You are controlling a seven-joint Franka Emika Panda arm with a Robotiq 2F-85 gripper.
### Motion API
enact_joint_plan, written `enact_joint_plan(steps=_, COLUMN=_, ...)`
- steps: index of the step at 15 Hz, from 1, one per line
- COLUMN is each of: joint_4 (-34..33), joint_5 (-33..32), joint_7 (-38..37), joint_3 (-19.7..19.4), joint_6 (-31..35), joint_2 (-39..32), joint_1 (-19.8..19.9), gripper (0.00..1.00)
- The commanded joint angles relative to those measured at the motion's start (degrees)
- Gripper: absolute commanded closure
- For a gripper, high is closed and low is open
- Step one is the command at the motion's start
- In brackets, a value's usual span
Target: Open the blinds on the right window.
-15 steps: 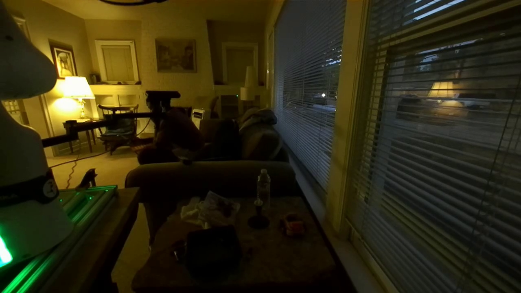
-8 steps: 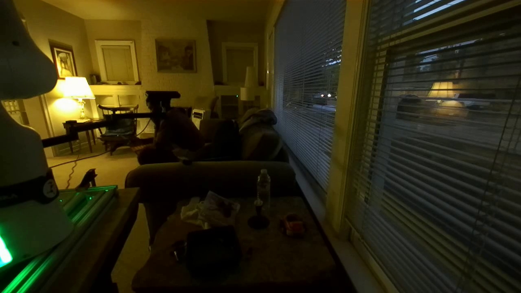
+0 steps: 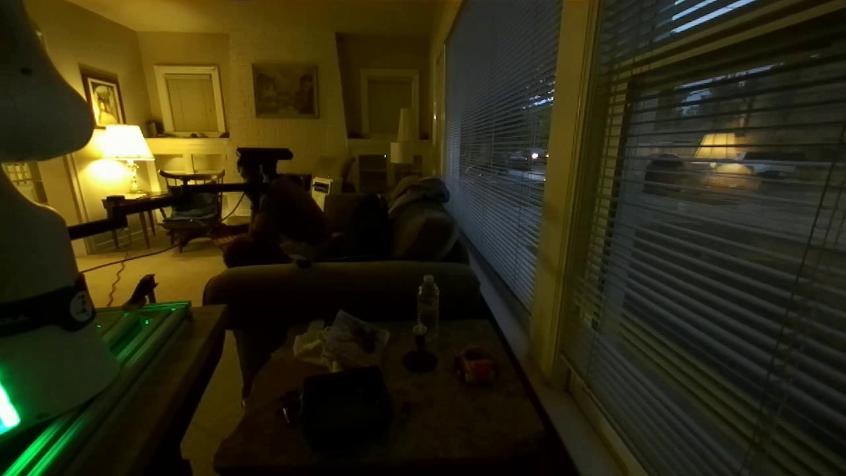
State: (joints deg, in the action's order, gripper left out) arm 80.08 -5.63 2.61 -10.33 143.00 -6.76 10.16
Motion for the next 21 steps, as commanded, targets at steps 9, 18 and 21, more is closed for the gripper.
enact_joint_plan(steps=9, joint_4=-2.90, joint_5=2.68, joint_7=1.09, joint_3=-0.17, joint_6=10.55, joint_2=-5.63, joint_1=2.00, gripper=0.00)
enact_joint_plan(steps=18, joint_4=-5.03, joint_5=3.83, joint_7=1.07, joint_3=0.61, joint_6=15.65, joint_2=-9.18, joint_1=2.48, gripper=0.06)
enact_joint_plan(steps=21, joint_4=-5.57, joint_5=4.69, joint_7=1.19, joint_3=0.81, joint_6=16.87, joint_2=-10.19, joint_1=2.66, gripper=0.35)
